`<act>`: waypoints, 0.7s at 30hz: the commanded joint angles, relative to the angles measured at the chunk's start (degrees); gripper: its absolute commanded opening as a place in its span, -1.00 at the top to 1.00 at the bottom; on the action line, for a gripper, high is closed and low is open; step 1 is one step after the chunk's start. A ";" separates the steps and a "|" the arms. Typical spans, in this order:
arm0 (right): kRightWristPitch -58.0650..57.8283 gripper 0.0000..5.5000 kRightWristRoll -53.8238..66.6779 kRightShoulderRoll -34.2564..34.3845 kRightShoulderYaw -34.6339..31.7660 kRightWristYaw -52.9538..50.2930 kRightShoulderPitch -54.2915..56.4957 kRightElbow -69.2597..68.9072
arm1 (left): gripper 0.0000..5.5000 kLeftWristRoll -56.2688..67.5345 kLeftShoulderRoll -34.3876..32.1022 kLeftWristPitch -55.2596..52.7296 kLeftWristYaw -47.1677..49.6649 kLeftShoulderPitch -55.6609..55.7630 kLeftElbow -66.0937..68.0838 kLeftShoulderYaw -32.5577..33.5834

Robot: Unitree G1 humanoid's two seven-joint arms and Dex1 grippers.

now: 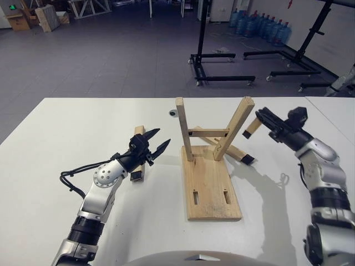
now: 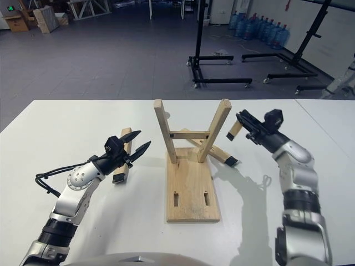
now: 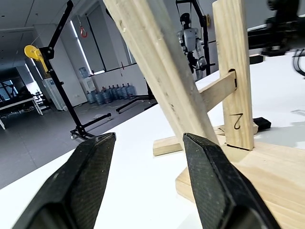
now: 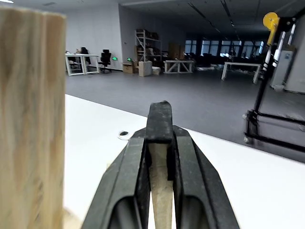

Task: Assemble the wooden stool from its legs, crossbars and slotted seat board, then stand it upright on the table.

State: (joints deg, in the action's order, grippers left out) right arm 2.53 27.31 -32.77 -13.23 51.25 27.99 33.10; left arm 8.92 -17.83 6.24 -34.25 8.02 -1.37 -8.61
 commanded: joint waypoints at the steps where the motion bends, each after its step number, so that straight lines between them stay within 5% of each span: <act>1: 5.91 0.85 -3.93 3.87 2.18 3.60 9.41 13.46 | 0.06 -1.26 0.14 1.44 -0.43 1.80 3.04 -0.25; 21: 8.79 0.85 -7.90 8.56 2.65 10.61 10.37 22.73 | 0.06 -1.67 0.31 2.62 -0.85 2.97 5.83 -0.04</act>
State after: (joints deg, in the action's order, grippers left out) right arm 10.50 20.65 -23.89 -10.69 62.36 38.75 54.67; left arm 8.17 -17.30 8.86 -34.84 9.95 3.77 -8.60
